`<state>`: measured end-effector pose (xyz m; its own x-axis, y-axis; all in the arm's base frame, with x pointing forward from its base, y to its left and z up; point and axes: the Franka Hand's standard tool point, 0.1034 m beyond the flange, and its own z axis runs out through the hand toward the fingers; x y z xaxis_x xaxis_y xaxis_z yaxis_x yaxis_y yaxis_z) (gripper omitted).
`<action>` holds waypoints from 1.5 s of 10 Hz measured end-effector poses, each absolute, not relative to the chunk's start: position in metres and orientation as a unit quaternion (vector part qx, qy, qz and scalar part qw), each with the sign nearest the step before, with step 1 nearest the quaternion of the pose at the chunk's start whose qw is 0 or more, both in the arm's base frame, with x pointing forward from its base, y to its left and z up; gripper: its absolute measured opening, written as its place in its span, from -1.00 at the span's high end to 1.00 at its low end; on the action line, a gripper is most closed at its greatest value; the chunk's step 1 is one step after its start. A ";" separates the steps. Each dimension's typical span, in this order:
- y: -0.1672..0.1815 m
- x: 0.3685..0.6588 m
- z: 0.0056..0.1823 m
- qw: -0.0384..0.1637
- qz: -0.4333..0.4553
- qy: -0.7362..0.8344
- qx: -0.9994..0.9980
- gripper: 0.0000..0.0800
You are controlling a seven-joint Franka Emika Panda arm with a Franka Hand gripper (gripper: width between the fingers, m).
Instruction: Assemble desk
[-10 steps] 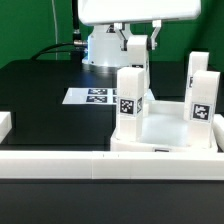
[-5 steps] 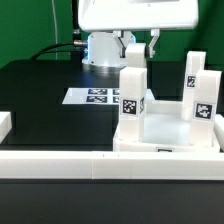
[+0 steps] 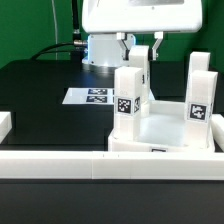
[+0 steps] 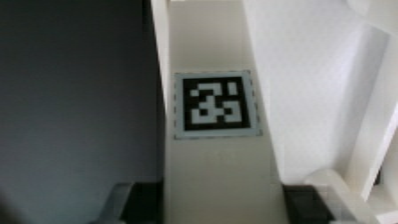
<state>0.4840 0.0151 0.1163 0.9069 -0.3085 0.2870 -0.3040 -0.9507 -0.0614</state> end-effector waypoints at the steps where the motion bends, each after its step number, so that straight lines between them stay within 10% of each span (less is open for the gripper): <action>1: 0.015 0.484 0.116 0.006 -0.153 0.156 -0.976 0.27; 15: 0.013 0.484 0.117 0.003 -0.157 0.147 -0.977 0.27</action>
Offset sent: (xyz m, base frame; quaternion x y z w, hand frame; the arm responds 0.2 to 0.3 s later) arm -0.0045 0.0111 -0.0032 0.0069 -0.0004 0.0484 0.9988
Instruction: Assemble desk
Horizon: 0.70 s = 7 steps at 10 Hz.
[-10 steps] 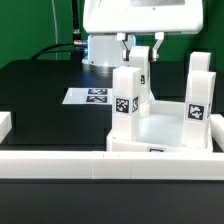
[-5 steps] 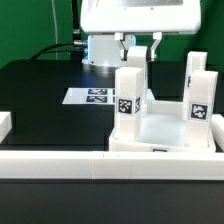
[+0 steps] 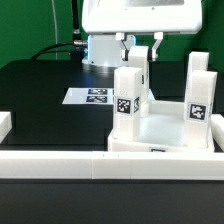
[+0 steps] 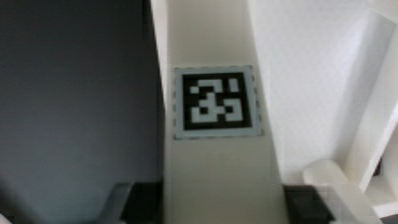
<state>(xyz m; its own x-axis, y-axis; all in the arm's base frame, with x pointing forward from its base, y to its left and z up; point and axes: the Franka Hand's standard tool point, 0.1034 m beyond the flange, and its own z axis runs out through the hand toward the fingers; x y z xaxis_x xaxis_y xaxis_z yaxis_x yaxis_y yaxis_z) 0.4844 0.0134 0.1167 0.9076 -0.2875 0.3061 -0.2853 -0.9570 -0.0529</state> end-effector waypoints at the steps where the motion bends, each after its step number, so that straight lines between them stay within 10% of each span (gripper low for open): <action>1: 0.014 0.483 0.117 0.005 -0.157 0.150 -0.976 0.27; 7: 0.003 0.488 0.128 0.015 -0.147 0.150 -0.977 0.27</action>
Offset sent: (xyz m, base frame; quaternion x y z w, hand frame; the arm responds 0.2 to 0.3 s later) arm -0.0091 -0.0035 0.0236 0.0133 -0.0323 0.0126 0.9993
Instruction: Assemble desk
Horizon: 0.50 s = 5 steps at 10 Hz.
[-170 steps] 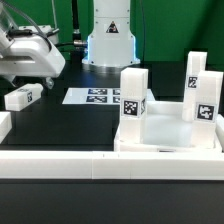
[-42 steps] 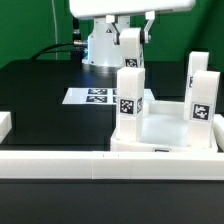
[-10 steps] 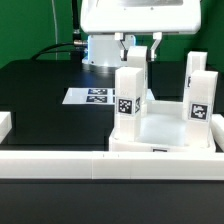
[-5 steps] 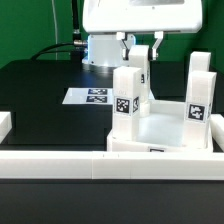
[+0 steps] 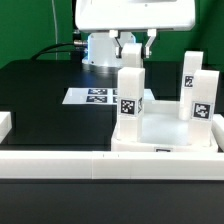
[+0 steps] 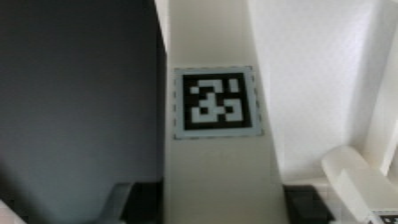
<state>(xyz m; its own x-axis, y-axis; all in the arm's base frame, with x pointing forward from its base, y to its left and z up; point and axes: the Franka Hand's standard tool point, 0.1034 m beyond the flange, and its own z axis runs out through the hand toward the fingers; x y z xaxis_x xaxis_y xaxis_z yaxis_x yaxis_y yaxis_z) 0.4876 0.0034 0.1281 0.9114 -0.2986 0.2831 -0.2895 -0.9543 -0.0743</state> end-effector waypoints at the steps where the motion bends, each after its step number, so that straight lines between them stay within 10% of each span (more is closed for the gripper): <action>1: -0.001 0.489 0.128 0.013 -0.148 0.148 -0.978 0.27; 5: -0.010 0.495 0.130 0.016 -0.133 0.147 -0.980 0.27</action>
Offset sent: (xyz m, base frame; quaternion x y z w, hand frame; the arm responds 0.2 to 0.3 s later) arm -0.0003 -0.0088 -0.0022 -0.0093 -0.0191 -0.0192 0.9996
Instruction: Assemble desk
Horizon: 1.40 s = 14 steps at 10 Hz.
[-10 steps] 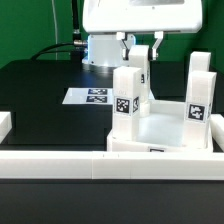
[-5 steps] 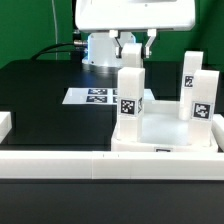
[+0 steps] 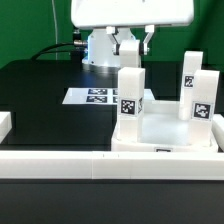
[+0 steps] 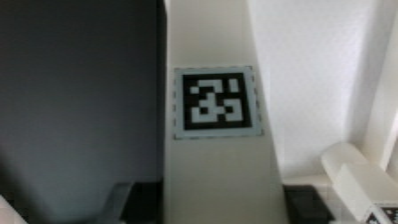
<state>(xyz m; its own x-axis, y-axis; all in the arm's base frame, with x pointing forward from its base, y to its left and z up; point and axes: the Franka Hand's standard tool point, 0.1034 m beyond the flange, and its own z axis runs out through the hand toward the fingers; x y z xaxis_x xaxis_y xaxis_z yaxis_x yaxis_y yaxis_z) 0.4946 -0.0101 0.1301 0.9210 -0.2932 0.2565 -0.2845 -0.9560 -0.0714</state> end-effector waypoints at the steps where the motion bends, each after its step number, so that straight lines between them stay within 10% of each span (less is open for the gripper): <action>1: -0.010 0.496 0.129 0.018 -0.134 0.155 -0.979 0.27; 8: -0.065 0.486 0.146 0.028 -0.105 0.110 -0.988 0.27; 14: -0.118 0.453 0.126 0.040 -0.054 0.091 -0.994 0.27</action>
Offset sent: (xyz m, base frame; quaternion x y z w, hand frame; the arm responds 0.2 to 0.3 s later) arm 0.0000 0.0000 0.0000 0.0000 0.0000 0.0000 1.0000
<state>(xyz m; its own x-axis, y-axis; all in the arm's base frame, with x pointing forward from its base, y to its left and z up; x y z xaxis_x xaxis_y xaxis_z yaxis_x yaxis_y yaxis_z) 0.4532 -0.1185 0.1258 0.9774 -0.1858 0.1005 -0.1772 -0.9801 -0.0894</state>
